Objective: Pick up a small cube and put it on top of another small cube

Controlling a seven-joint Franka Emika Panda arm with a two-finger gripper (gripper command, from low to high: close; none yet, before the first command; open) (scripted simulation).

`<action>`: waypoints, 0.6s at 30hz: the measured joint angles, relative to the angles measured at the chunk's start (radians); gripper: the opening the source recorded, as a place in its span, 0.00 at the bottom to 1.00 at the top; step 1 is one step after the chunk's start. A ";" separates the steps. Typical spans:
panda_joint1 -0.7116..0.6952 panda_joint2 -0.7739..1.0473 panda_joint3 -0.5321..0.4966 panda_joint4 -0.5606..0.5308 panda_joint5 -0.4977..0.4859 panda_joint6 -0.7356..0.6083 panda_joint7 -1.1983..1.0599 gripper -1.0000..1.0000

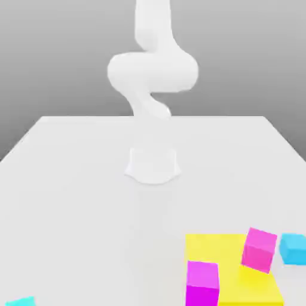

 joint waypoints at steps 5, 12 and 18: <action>-0.084 0.188 0.025 0.031 -0.033 0.037 0.146 0.50; -0.173 0.442 0.034 0.073 -0.081 0.087 0.345 0.50; -0.228 0.659 0.009 0.109 -0.103 0.131 0.503 0.50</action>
